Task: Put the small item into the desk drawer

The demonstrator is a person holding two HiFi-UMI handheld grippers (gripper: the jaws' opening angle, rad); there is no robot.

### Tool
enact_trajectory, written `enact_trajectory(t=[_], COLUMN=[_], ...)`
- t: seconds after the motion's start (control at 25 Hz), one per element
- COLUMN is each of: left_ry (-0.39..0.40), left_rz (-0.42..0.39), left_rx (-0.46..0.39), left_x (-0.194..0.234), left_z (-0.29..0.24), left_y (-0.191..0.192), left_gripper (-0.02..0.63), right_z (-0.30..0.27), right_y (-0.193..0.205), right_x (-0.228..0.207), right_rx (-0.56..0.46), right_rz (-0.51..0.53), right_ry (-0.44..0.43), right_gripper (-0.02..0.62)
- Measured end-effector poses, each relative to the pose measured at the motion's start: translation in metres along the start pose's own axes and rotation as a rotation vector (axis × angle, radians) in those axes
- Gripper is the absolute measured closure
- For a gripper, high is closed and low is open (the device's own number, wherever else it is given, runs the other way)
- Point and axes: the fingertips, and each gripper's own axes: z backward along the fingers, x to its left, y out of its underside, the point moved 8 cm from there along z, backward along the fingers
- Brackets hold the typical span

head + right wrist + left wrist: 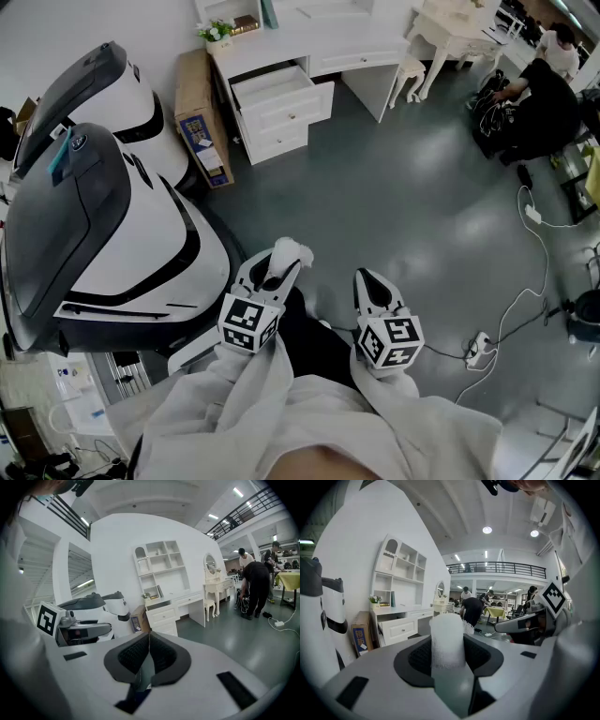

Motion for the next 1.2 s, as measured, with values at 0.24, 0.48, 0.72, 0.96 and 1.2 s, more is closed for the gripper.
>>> enact_trajectory(t=[0.24, 0.48, 0.72, 0.96, 1.2], left_ry=[-0.003, -0.01, -0.01, -0.001, -0.006], left_rz=[0.002, 0.004, 0.009, 0.016, 0.038], left_rx=[-0.005, -0.018, -0.008, -0.004, 0.001], left_x=[-0.007, -0.01, -0.008, 0.0, 0.024], left_z=[-0.003, 0.001, 0.001, -0.009, -0.033], left_y=[0.002, 0.002, 0.003, 0.004, -0.004], left_gripper=[0.416, 0.417, 0.416, 0.416, 0.416], right_z=[0.003, 0.005, 0.005, -0.011, -0.038], right_y=[-0.003, 0.0, 0.0, -0.001, -0.013], right_x=[-0.008, -0.005, -0.004, -0.007, -0.013], right_rx=[-0.026, -0.025, -0.025, -0.013, 0.011], right_rz=[-0.005, 0.005, -0.001, -0.017, -0.004], right_ry=[0.013, 0.012, 0.017, 0.017, 0.009], right_gripper=[0.561, 0.561, 0.561, 0.561, 0.561])
